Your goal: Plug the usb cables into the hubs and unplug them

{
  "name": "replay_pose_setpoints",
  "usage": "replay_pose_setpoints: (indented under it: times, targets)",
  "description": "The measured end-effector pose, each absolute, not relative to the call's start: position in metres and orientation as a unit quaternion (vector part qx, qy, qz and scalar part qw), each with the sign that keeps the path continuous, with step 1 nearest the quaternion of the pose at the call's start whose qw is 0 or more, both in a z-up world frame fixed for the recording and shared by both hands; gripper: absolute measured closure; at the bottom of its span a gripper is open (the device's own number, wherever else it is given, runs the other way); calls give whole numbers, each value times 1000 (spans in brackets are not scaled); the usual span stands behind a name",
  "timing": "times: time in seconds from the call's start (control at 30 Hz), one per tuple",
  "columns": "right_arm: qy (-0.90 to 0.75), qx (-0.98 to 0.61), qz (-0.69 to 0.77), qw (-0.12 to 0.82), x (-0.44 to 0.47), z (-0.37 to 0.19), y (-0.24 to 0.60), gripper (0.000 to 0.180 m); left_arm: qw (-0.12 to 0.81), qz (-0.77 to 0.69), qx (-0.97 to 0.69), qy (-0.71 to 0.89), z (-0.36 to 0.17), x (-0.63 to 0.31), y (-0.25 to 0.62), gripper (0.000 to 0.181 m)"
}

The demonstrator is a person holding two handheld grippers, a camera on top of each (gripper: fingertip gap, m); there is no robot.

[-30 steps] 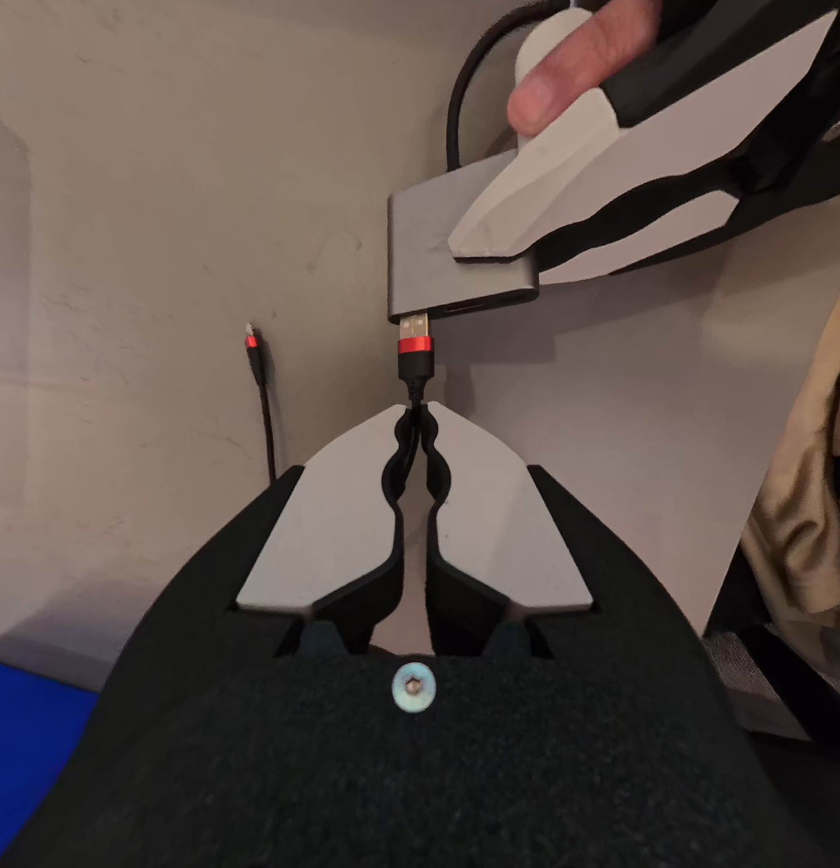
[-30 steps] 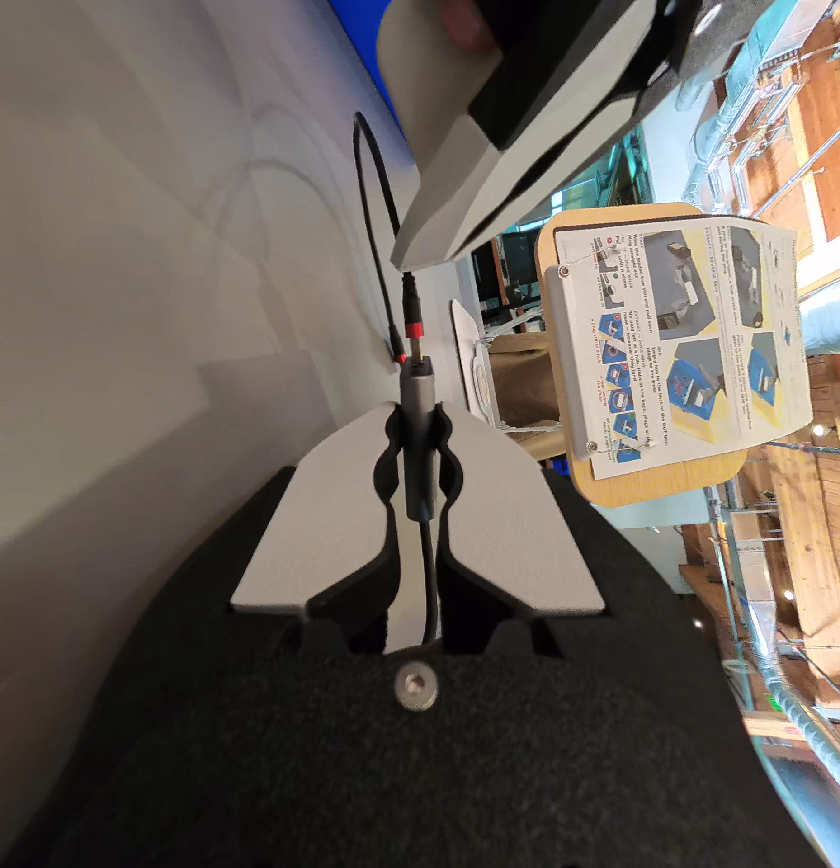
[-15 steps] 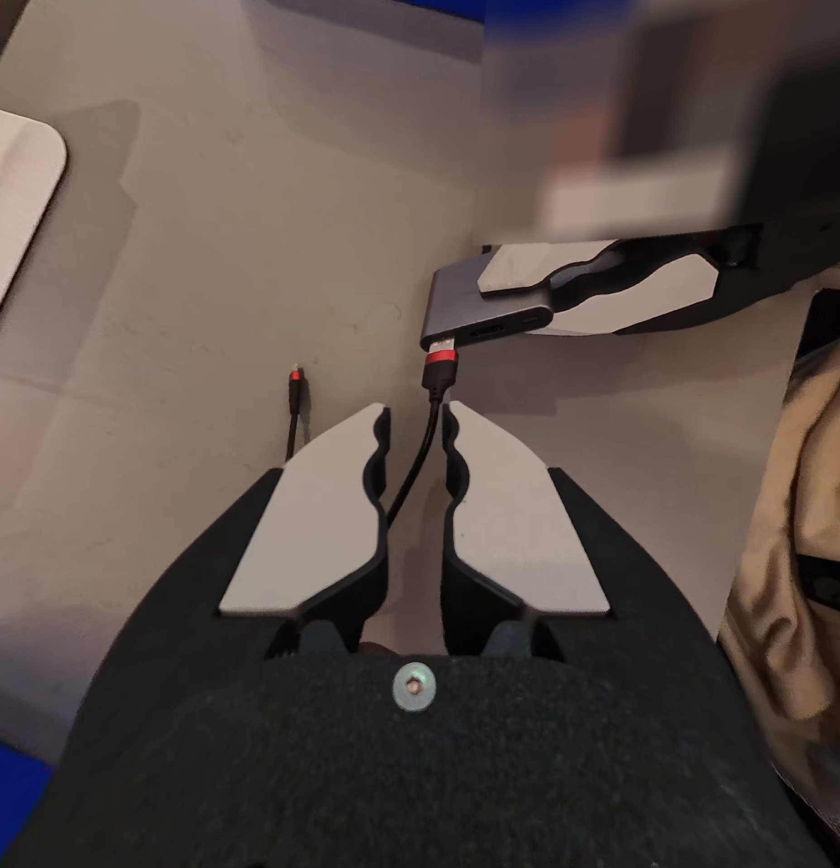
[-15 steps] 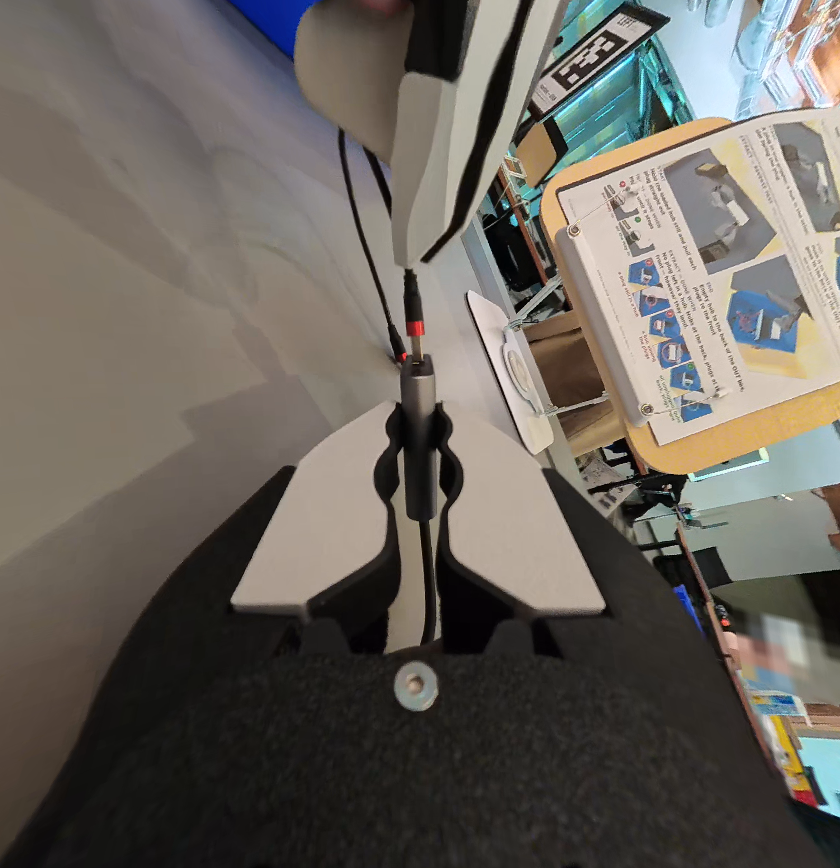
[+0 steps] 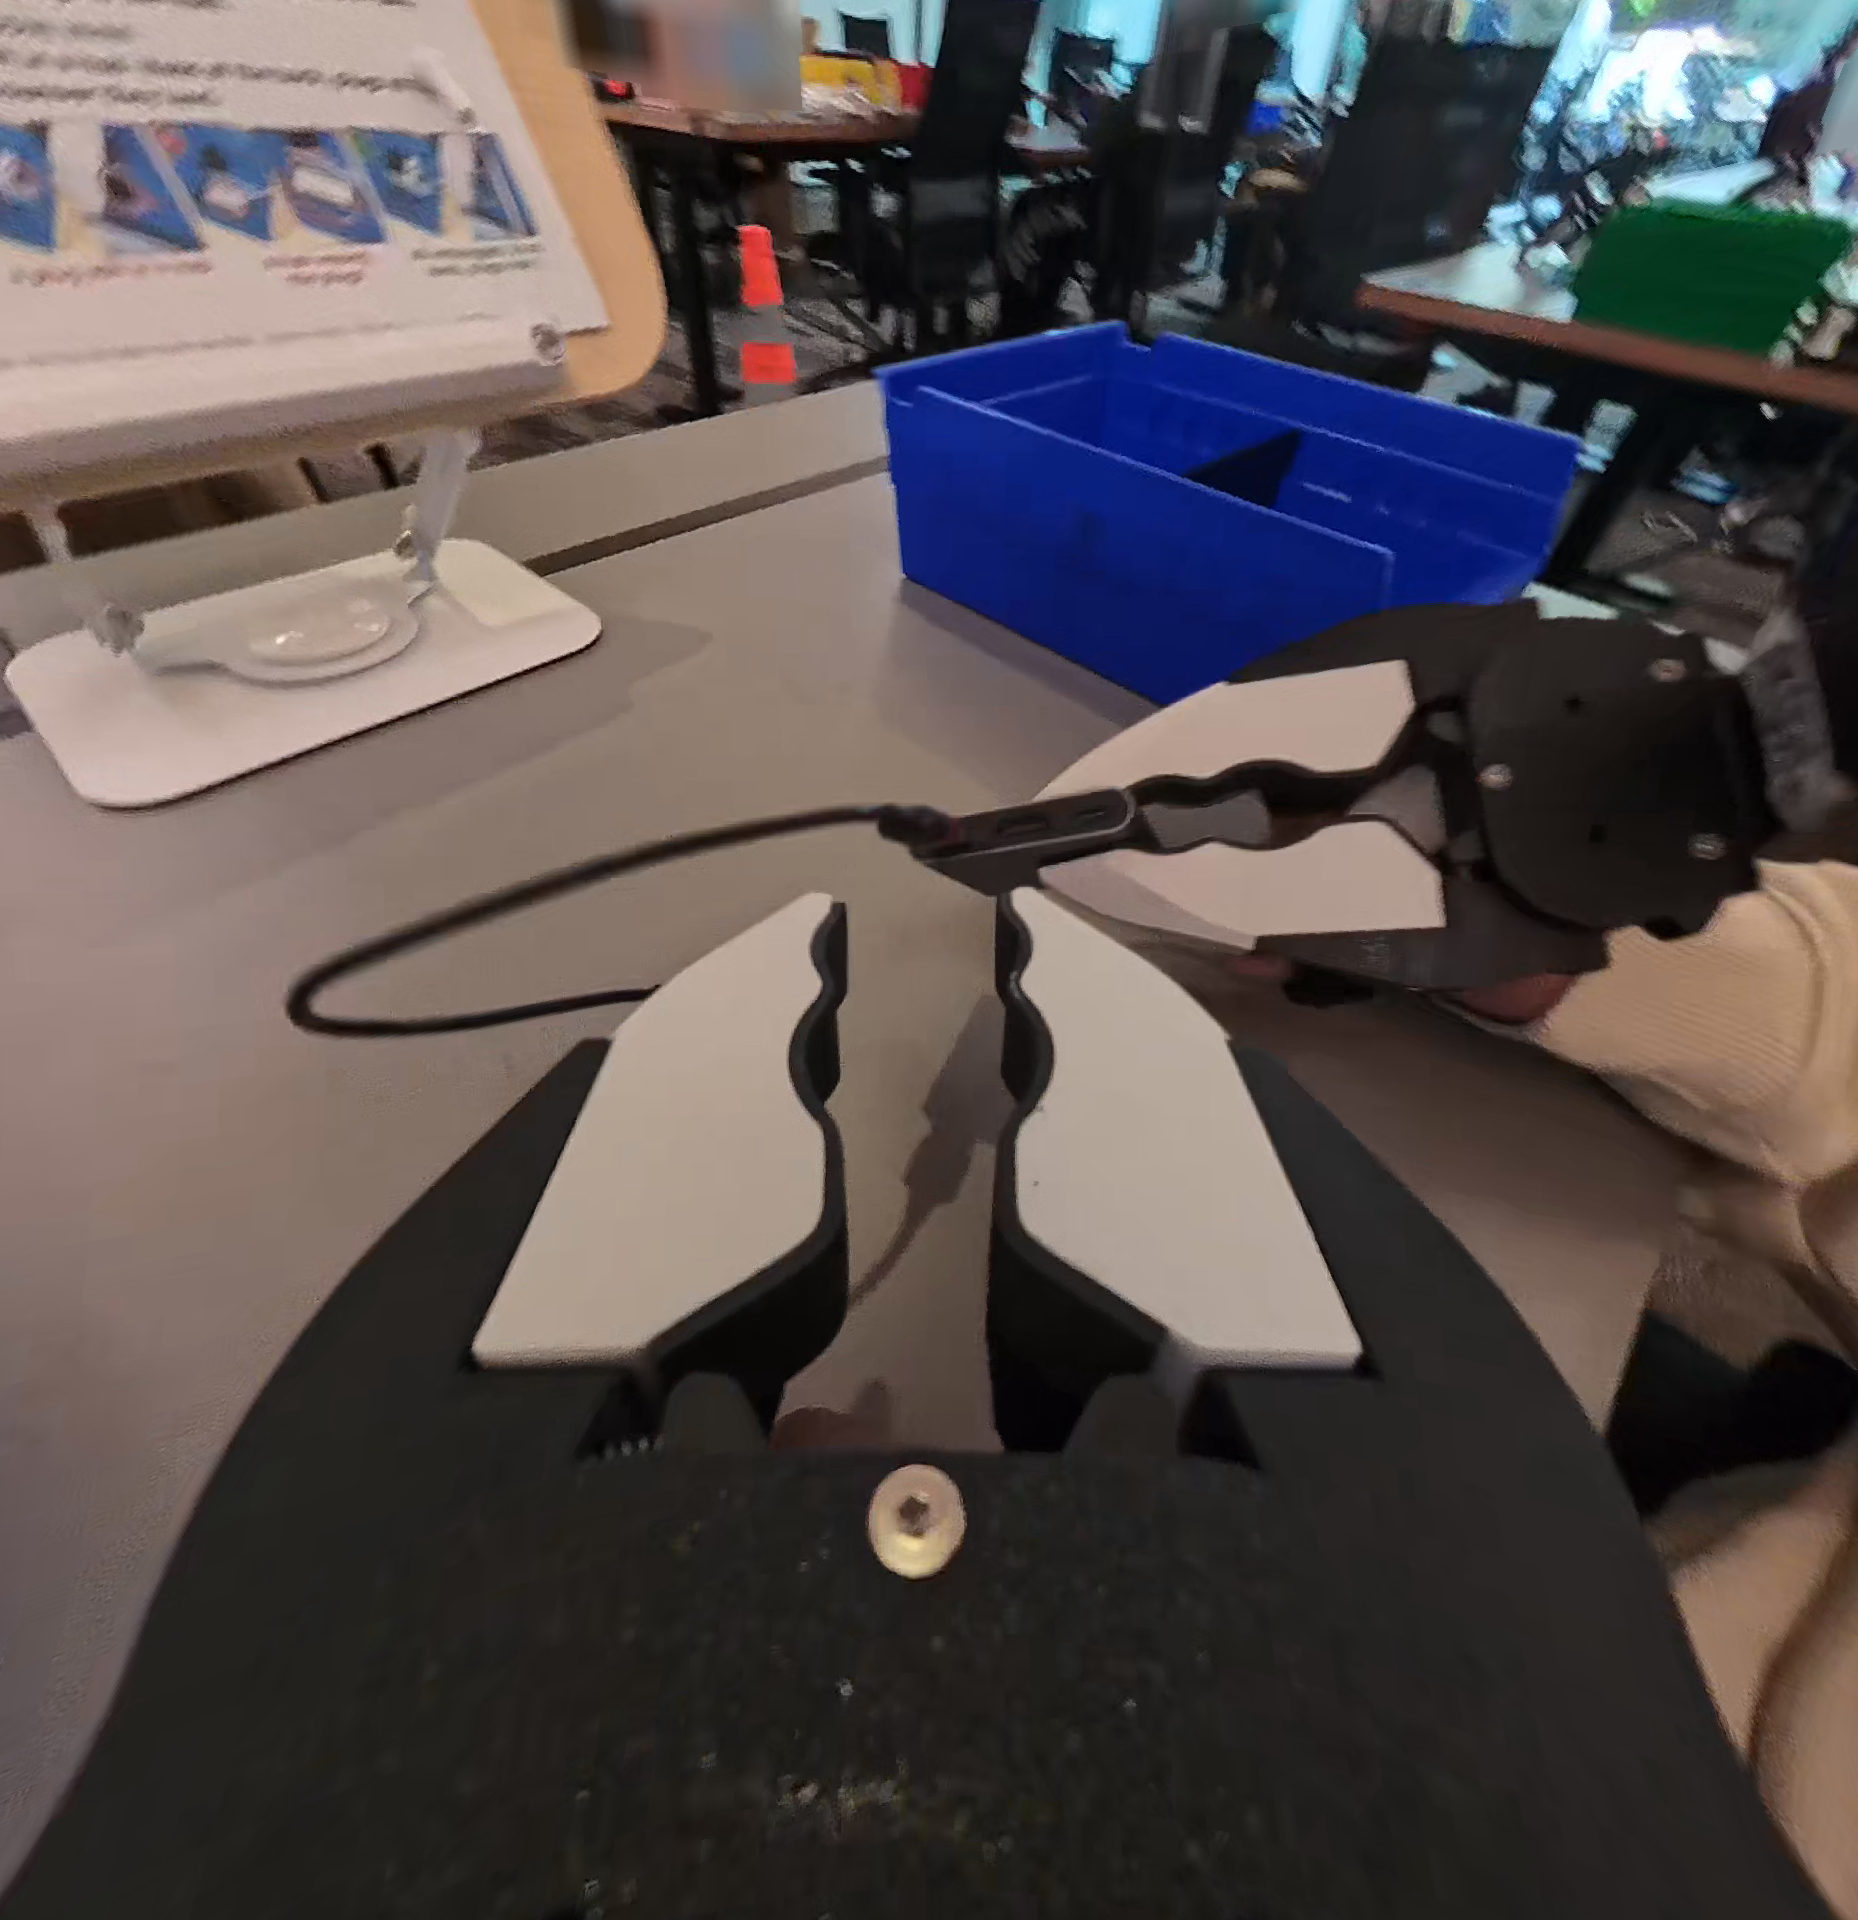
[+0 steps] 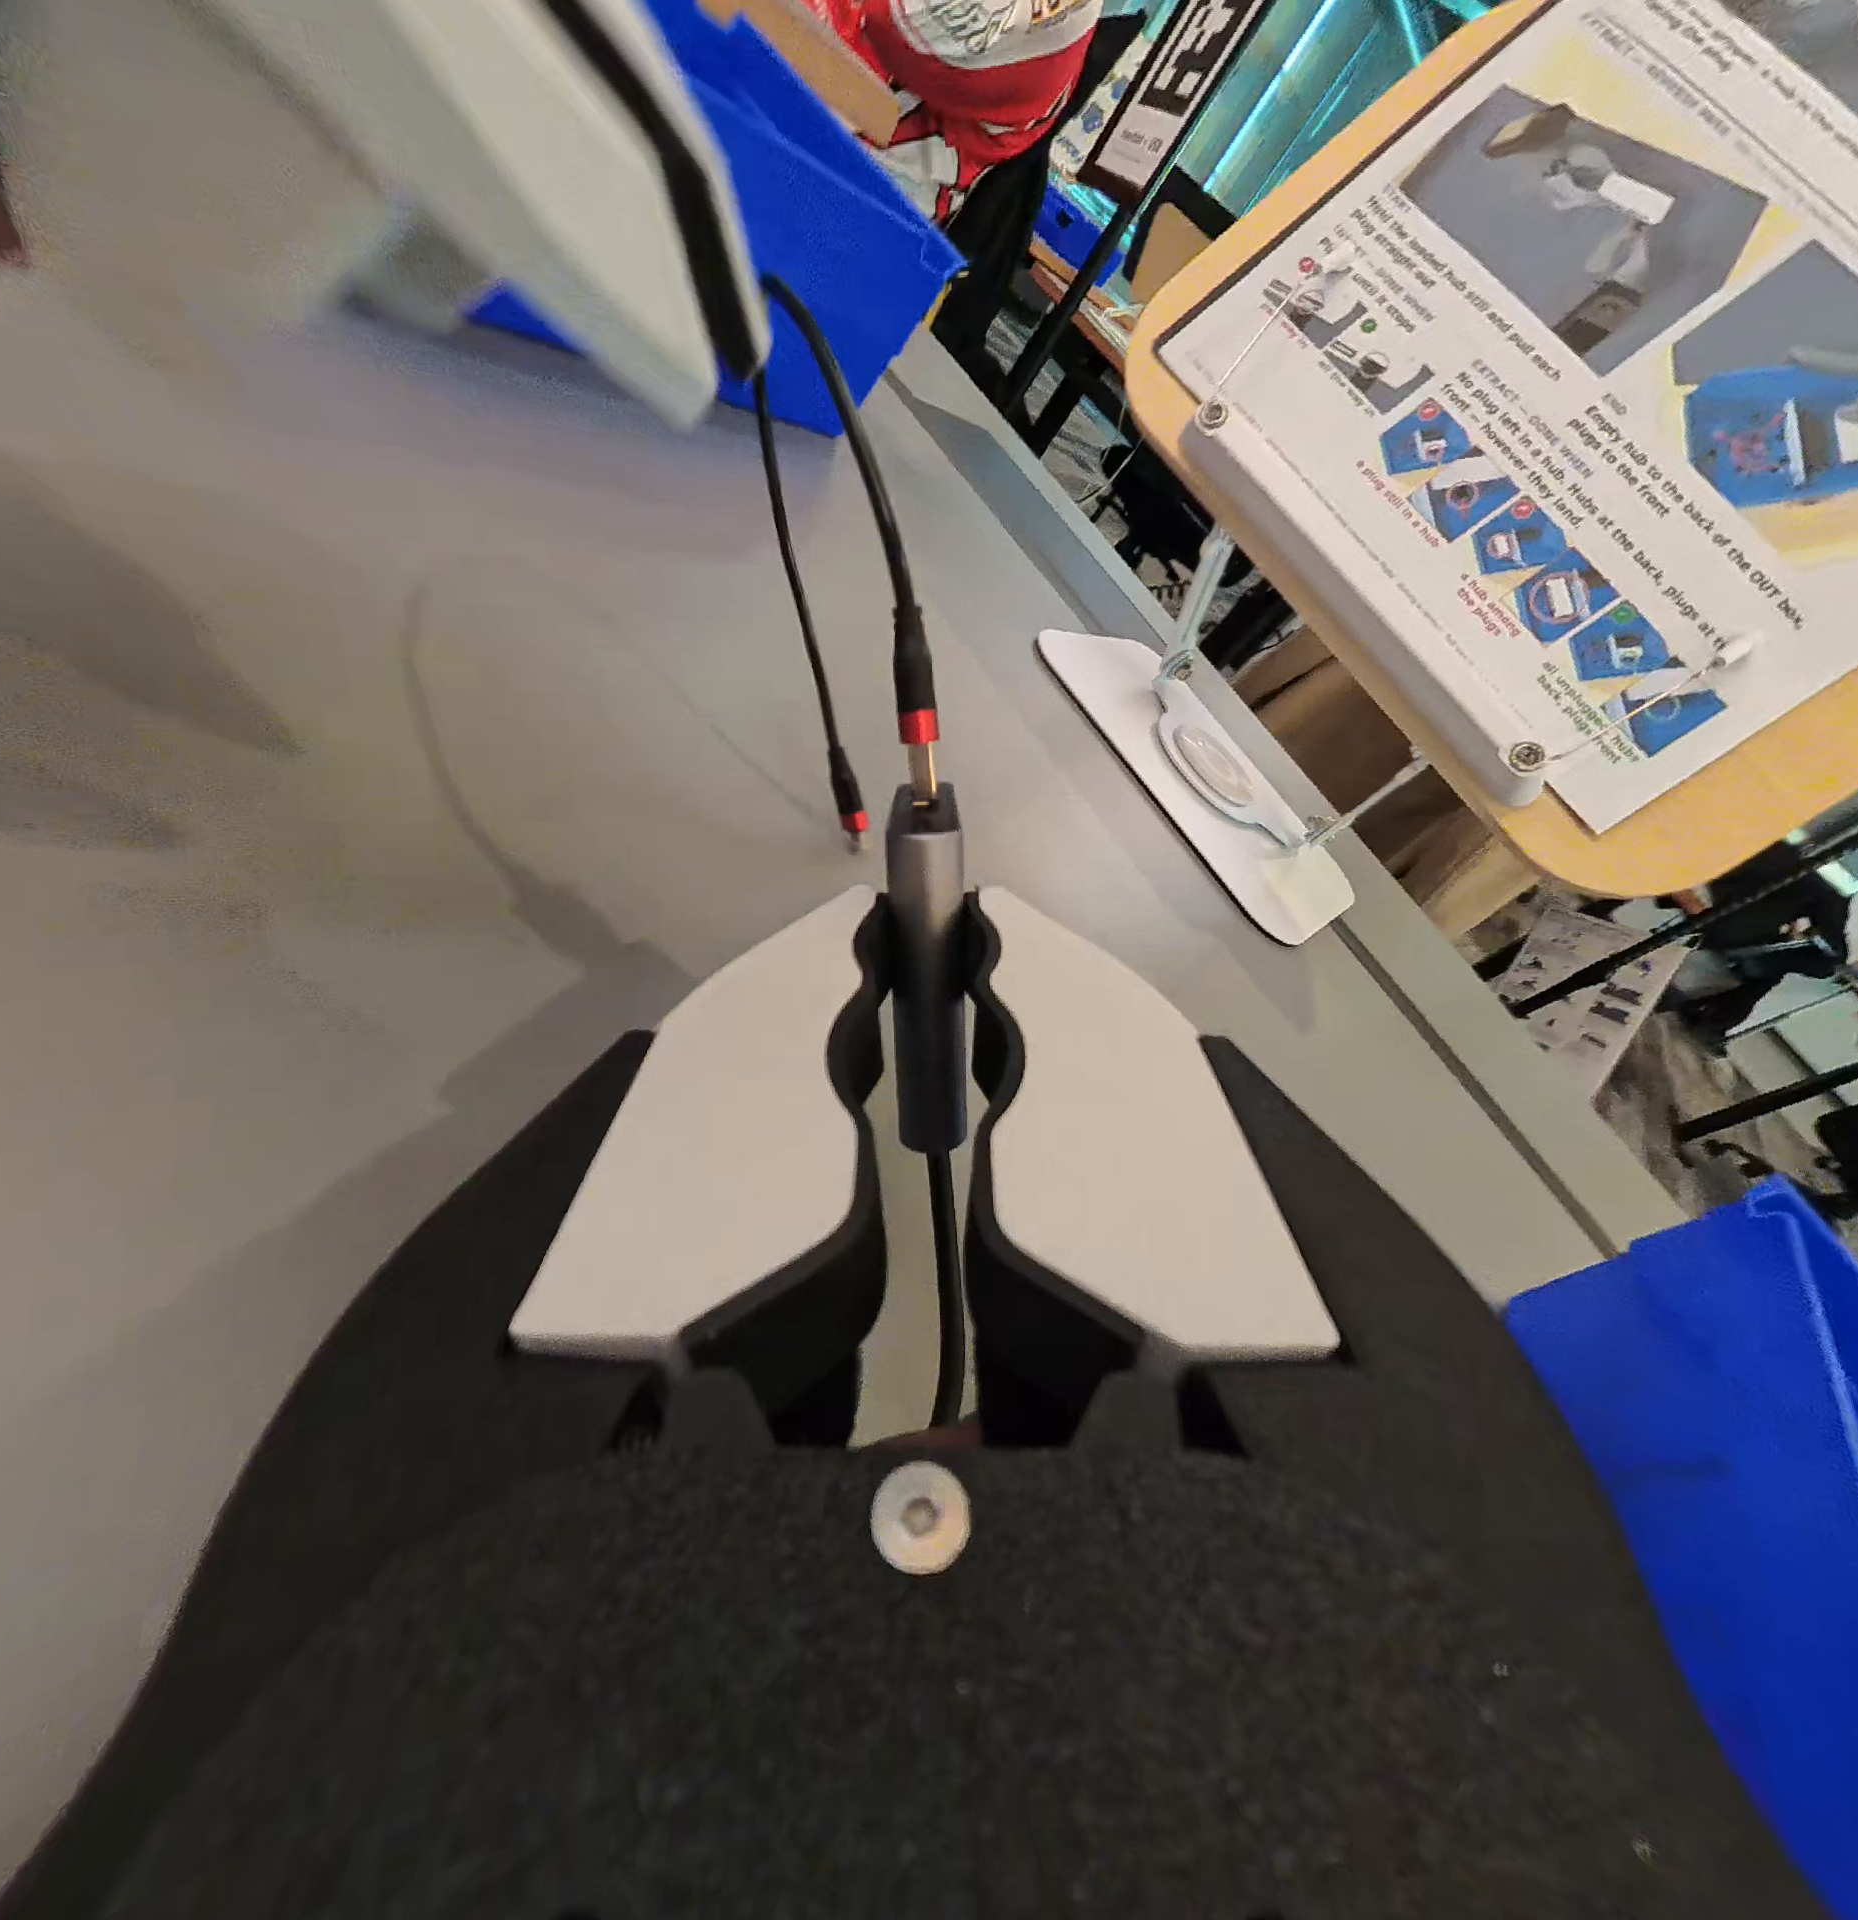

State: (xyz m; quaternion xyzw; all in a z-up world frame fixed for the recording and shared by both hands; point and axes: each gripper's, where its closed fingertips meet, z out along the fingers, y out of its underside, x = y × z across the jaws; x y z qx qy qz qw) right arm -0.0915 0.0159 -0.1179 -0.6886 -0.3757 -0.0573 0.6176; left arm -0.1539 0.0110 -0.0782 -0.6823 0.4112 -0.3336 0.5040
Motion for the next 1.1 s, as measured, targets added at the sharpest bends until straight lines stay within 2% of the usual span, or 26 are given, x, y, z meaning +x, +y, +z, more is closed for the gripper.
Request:
replay_pose_setpoints:
  times: [0.07,0.2,0.37,0.57,1.1]
  targets:
    - [-358,-692,-40,626,-91,-113,16,167,505,-339,-698,378,-91,-149,18,146]
    - [-356,-686,-35,634,-93,-109,15,167,507,-378,-701,330,-86,-140,31,141]
    - [-372,-677,-46,633,-98,-110,13,167,470,-399,-703,354,-90,-128,30,157]
    - [-398,-669,-53,625,-102,-115,11,167,449,-411,-692,389,-91,-129,24,167]
    - [-489,-626,-121,595,-108,-132,2,168,392,-406,-693,449,-117,-139,11,180]
